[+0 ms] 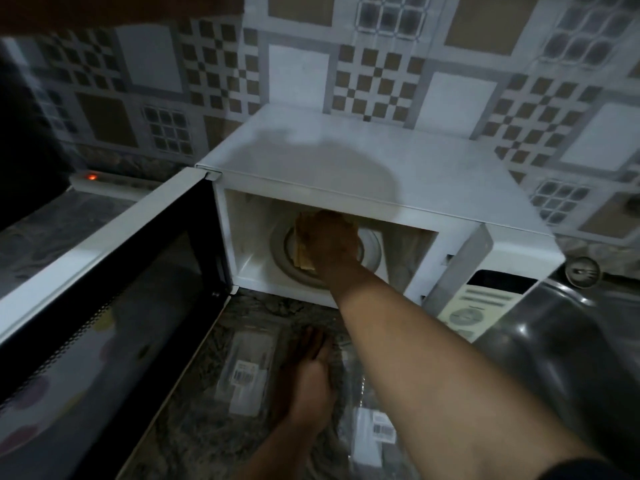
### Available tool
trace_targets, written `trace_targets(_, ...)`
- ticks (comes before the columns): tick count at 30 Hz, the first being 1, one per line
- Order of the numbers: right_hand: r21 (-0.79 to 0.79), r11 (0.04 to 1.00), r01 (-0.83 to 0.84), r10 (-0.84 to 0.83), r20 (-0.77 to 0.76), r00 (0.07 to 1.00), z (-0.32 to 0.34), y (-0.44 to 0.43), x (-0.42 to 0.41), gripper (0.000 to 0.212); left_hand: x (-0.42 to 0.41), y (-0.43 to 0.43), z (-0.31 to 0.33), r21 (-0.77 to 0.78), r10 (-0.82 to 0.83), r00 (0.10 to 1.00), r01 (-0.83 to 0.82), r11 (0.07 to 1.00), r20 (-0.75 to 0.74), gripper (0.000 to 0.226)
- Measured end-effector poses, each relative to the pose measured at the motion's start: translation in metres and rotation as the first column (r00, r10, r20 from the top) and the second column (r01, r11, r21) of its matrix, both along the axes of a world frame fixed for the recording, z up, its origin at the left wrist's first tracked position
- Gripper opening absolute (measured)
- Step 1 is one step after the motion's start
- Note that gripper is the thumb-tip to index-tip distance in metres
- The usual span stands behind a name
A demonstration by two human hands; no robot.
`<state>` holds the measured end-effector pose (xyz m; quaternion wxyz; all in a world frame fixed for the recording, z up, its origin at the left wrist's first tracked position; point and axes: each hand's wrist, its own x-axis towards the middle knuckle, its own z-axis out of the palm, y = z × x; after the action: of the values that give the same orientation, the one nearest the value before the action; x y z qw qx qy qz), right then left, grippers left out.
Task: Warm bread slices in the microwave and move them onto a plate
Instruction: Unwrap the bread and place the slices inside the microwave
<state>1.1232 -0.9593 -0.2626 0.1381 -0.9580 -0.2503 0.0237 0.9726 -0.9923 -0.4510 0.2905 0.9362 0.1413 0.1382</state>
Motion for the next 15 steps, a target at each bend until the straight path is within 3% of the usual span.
trace_targets(4,0.021,0.998,-0.051,0.049,0.090,0.995,0.003,-0.023,-0.019,0.022,-0.004,-0.001,0.013,0.034,-0.005,0.996,0.008,0.999,-0.088,0.061)
trace_targets(7,0.075,0.997,0.020,-0.031,0.150,0.988,0.004,-0.035,-0.034,0.024,-0.003,-0.003,0.017,0.058,-0.057,0.986,0.067,0.996,-0.159,0.077)
trace_targets(12,0.077,0.995,0.060,-0.056,-0.057,0.997,0.016,-0.062,-0.069,0.019,-0.025,-0.011,0.028,0.017,-0.076,0.966,0.082,0.996,-0.246,0.081)
trace_targets(15,0.074,0.993,0.096,-0.085,-0.129,0.988,0.018,-0.073,-0.095,0.026,-0.048,-0.020,0.031,-0.026,-0.140,0.965,0.138,0.990,-0.222,0.064)
